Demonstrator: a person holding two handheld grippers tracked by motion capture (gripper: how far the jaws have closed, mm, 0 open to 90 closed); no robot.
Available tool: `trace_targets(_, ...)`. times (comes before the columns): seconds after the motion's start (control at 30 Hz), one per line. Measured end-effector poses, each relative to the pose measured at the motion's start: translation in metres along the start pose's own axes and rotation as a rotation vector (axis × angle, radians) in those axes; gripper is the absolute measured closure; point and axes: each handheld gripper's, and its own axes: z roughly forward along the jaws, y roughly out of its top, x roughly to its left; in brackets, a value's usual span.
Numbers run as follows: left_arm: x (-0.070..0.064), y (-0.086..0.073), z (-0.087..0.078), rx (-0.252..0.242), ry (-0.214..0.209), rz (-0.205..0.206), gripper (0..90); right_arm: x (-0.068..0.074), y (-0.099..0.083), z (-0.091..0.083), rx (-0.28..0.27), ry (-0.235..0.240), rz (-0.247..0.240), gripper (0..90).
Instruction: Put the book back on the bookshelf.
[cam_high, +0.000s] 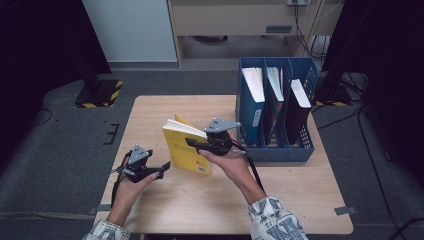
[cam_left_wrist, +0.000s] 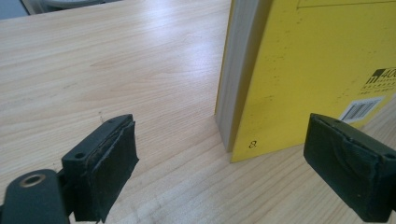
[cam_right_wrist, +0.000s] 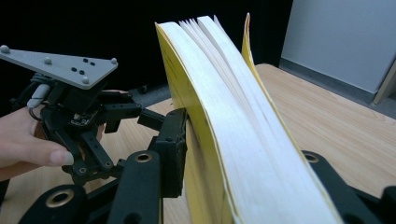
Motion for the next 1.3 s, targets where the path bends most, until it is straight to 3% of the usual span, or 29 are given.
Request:
trace_targets(0.5,0.002,-0.002,0.002,0.034,0.016,0.005,9.5,-0.002,0.000,0.003,0.001,-0.002,-0.007,74.2)
trace_targets(0.77,0.006,-0.006,0.004,0.078,0.025,-0.003,7.0,-0.005,0.001,0.004,-0.008,-0.033,0.033,75.0)
trace_targets(1.07,0.016,-0.013,0.006,0.123,0.063,-0.047,5.7,-0.005,0.006,0.003,-0.012,-0.055,0.046,75.1)
trace_targets(1.3,0.025,-0.019,0.008,0.178,0.111,-0.067,5.8,-0.001,0.013,-0.012,-0.015,-0.063,0.052,75.1)
